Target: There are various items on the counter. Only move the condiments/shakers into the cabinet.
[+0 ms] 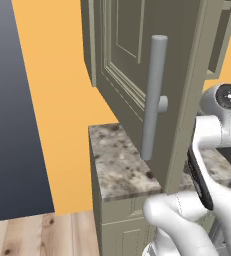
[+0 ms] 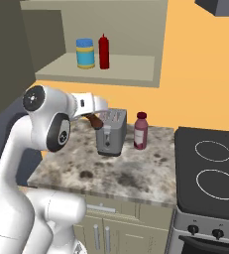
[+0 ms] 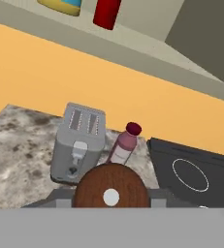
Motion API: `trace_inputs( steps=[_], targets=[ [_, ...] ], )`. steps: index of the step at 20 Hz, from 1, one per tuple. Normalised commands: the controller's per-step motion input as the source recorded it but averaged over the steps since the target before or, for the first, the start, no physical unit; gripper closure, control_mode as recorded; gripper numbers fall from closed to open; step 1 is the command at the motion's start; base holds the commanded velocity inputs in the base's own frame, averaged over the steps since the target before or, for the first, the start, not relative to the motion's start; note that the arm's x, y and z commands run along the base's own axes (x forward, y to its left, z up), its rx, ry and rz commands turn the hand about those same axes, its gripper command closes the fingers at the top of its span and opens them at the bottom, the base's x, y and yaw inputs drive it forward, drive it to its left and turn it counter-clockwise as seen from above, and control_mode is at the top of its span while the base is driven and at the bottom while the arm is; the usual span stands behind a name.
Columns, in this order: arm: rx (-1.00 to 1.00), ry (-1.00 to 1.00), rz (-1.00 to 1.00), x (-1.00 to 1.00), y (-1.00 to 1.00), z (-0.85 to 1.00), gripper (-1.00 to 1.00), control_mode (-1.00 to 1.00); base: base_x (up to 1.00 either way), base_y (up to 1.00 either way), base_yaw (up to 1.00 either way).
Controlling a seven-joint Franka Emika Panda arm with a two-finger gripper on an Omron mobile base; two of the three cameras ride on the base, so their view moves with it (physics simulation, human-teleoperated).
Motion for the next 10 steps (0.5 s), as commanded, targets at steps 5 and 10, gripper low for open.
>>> trace_inputs(
  steps=[5, 10],
  targets=[
    [0.03, -0.01, 0.00, -0.14, -0.66, 1.00, 1.00, -1.00, 0.00, 0.00, 0.00],
    [0.10, 0.00, 0.00, -0.01, -0.42, 0.97, 1.00, -1.00, 0.00, 0.00, 0.00]
  ],
)
